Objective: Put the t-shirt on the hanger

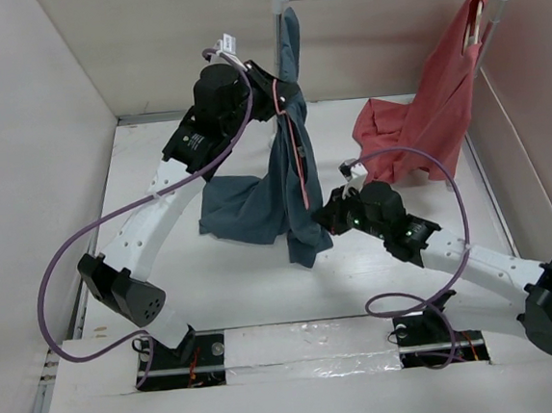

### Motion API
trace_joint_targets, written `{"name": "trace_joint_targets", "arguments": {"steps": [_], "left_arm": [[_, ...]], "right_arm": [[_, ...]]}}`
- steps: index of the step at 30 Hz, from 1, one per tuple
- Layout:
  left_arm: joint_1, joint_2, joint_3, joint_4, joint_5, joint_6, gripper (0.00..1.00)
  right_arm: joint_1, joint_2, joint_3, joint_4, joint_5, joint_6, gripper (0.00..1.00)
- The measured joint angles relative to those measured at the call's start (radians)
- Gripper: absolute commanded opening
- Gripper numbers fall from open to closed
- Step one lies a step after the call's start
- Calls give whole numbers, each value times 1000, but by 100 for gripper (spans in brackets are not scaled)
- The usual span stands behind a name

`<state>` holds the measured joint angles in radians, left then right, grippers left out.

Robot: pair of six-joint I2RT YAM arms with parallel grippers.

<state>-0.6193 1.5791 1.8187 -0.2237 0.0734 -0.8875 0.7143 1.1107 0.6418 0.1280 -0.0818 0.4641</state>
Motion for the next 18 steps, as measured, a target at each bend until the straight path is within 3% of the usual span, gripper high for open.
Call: {"name": "trace_joint_targets", "arguments": {"steps": [11,18], "left_arm": [[87,81,-1,225,27,-153,0],[101,175,16,254,4,-164,0]], "right_arm": [[49,-189,-42,-153,-56,54,0],[84,-175,-4,-260,-57,59,0]]}}
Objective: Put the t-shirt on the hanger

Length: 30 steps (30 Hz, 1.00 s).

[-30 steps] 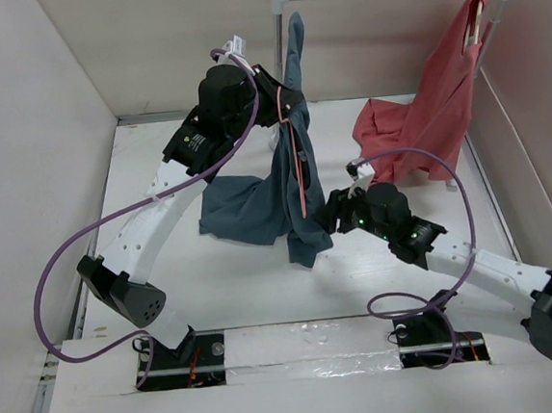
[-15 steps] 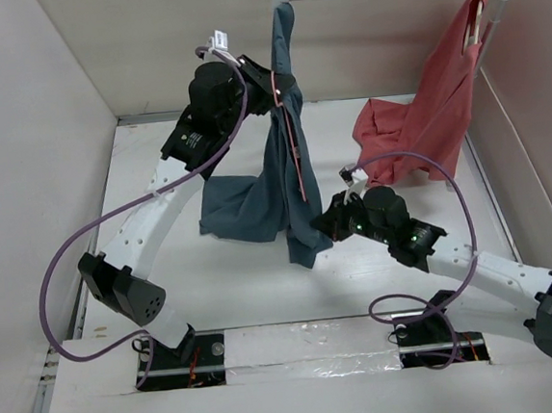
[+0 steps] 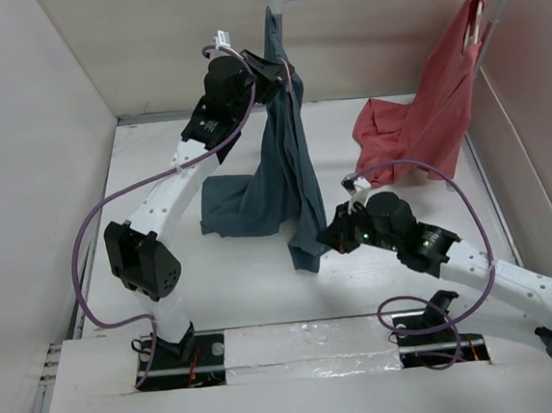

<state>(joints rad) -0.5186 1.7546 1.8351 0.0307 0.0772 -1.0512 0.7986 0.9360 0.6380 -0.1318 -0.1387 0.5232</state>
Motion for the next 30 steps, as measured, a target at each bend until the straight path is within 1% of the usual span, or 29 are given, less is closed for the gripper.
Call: {"name": "trace_joint_targets", "arguments": {"steps": [5,9,12,15,18,21,24,25,26,28,29,30], "left_arm": [[-27,-4,-16,14,-69,90,0],[-31,-87,-158,64,-102,146,0],[-30,-146,-271,93,-117,166,0],[-29,-163,-327,108,-127,172,0],[-29,-163,-336,110,-127,181,0],[-29,-163,-336,127,-127,189,0],[-30,-165,-337,130,-111,190,0],[-29,-166,-337,129,-97,190,0],[-29,-167,-337,126,-76,190,0],[-29,-177,-346,120,-32,185,0],[-29,-191,-362,114,-6,181,0],[-29,-211,-389,112,20,177,0]], "right_arm": [[9,-13,153,-185,-1,-11,0],[13,-15,343,-330,-17,-14,0],[16,15,486,-383,-51,-17,0],[21,77,612,-427,-99,-26,0],[27,111,632,-452,-141,-28,0],[28,137,630,-520,-189,-29,0],[28,136,623,-576,-205,-26,1],[28,128,615,-580,-199,-24,4],[28,119,604,-580,-191,-21,13],[28,112,586,-574,-177,-11,26],[28,115,578,-567,-171,-10,36],[28,124,575,-564,-167,-7,40]]}}
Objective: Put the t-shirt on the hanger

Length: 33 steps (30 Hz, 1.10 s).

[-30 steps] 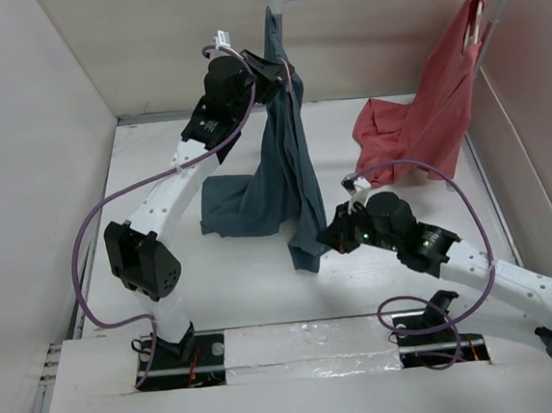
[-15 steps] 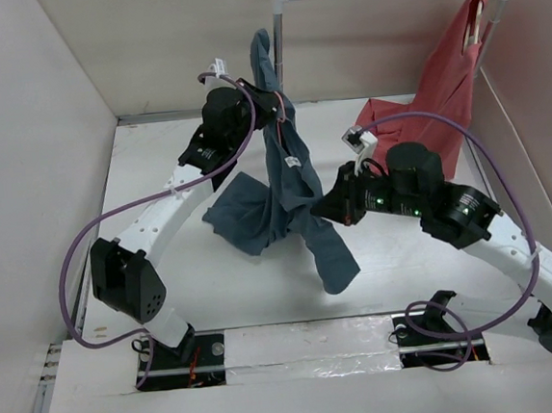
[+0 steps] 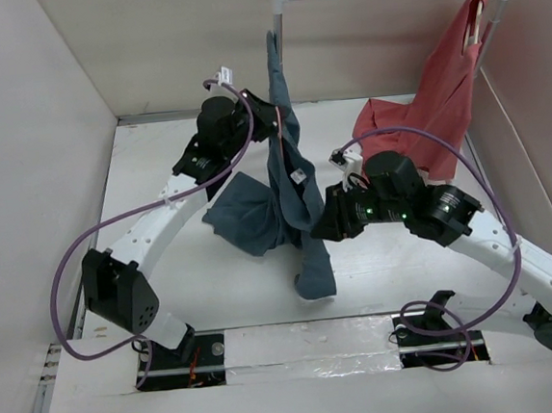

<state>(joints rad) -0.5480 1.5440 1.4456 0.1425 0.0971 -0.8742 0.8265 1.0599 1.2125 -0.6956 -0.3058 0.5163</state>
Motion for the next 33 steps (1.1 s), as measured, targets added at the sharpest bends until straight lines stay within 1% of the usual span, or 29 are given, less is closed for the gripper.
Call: {"name": "trace_joint_targets", "arguments": {"steps": [2,7,8,11,15,19,20,23,27,33], "left_arm": [[0,-52,-74,-19,47,-15,0],[0,-142,-243,-54,150,-51,0],[0,-148,-262,-60,163,-56,0],[0,-152,-305,-72,193,-72,0],[0,-154,-314,-82,214,-87,0],[0,-167,-314,-79,221,-94,0],[0,-169,-314,-79,222,-96,0],[0,-171,-314,-79,225,-99,0],[0,-171,-313,-79,227,-102,0],[0,-171,-313,-79,227,-105,0]], "right_arm": [[0,27,0,15,16,1,45],[-8,81,21,46,57,-8,50],[-10,95,35,53,62,-13,53],[-28,128,53,85,79,-31,54],[-40,153,33,117,131,-39,52],[-41,153,-37,150,154,-39,54],[-41,155,-52,153,146,-39,57],[-41,172,-90,175,98,-39,59],[-40,202,-143,234,15,-38,60],[-40,238,-179,303,-54,-39,59]]}}
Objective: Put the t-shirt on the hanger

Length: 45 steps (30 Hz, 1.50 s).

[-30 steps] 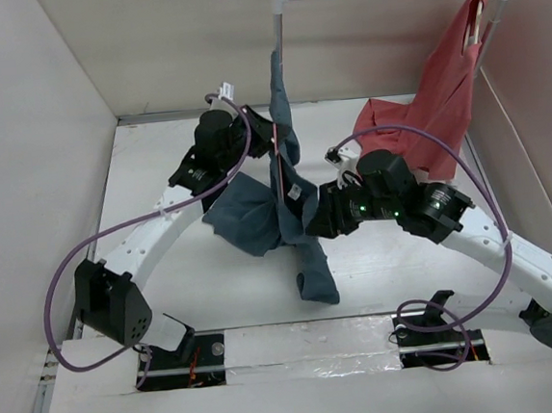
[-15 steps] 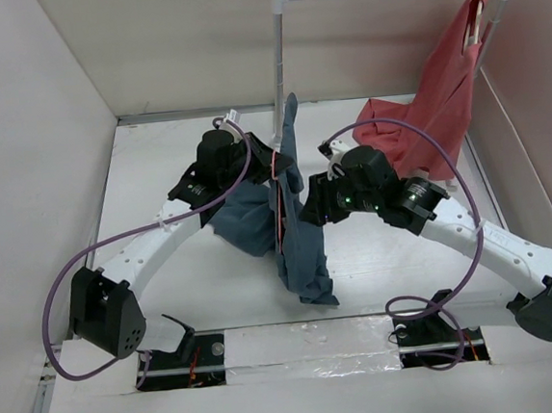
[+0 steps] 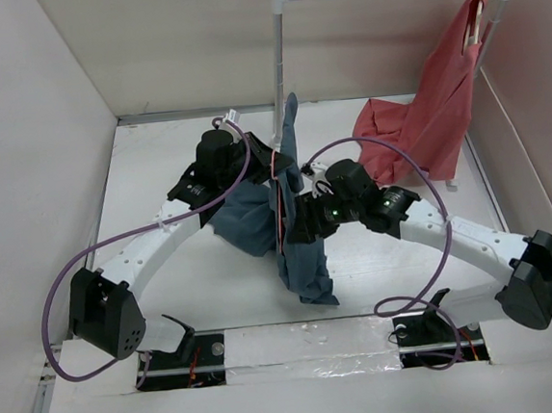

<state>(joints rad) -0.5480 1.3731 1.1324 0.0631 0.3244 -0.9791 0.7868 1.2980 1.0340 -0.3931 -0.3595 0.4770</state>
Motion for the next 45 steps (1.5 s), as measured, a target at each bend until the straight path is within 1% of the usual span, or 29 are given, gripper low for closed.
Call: {"name": "trace_joint_targets", "arguments": {"steps": [1,2,3,5,6,7,8,10,14,17,19,23,26,29,34,40,41,43,44,45], "left_arm": [[0,0,0,0,0,0,0],[0,0,0,0,0,-1,0],[0,0,0,0,0,-3,0],[0,0,0,1,0,-7,0],[0,0,0,1,0,-9,0],[0,0,0,2,0,-12,0],[0,0,0,3,0,-15,0],[0,0,0,8,0,-19,0],[0,0,1,10,-2,-24,0],[0,4,2,11,-8,-17,0],[0,12,2,14,-18,-10,0],[0,33,1,47,-33,-10,0],[0,56,10,68,-33,-10,0],[0,71,21,67,-23,-11,0],[0,71,20,46,11,-19,0],[0,60,1,-3,74,-40,0],[0,58,-5,-10,82,-41,0],[0,56,-14,-18,91,-45,0],[0,55,-25,-19,100,-52,0],[0,54,-34,-18,106,-58,0]], "right_arm": [[0,14,0,10,-8,-1,59],[1,27,0,17,-15,-2,52],[3,42,-1,23,-20,-5,49],[9,57,-5,31,-24,-3,46],[12,58,-9,39,-24,-2,39],[14,55,-12,48,-27,-2,29],[18,52,-14,58,-30,-8,15],[20,45,-15,70,-37,-6,0],[20,10,-14,70,-38,-3,0],[20,-22,24,29,-38,-6,0],[20,-28,97,-23,-40,-11,0],[19,-24,292,-96,-67,-31,0],[13,-22,381,-101,-70,-41,0],[-24,-24,363,-92,-67,-44,0],[-116,35,253,-91,-56,-45,0],[-126,121,177,-90,-39,-47,1],[-126,122,172,-90,-37,-46,10],[-126,122,169,-85,-36,-42,21],[-126,122,168,-79,-35,-38,35],[-126,121,168,-76,-33,-36,41]]}}
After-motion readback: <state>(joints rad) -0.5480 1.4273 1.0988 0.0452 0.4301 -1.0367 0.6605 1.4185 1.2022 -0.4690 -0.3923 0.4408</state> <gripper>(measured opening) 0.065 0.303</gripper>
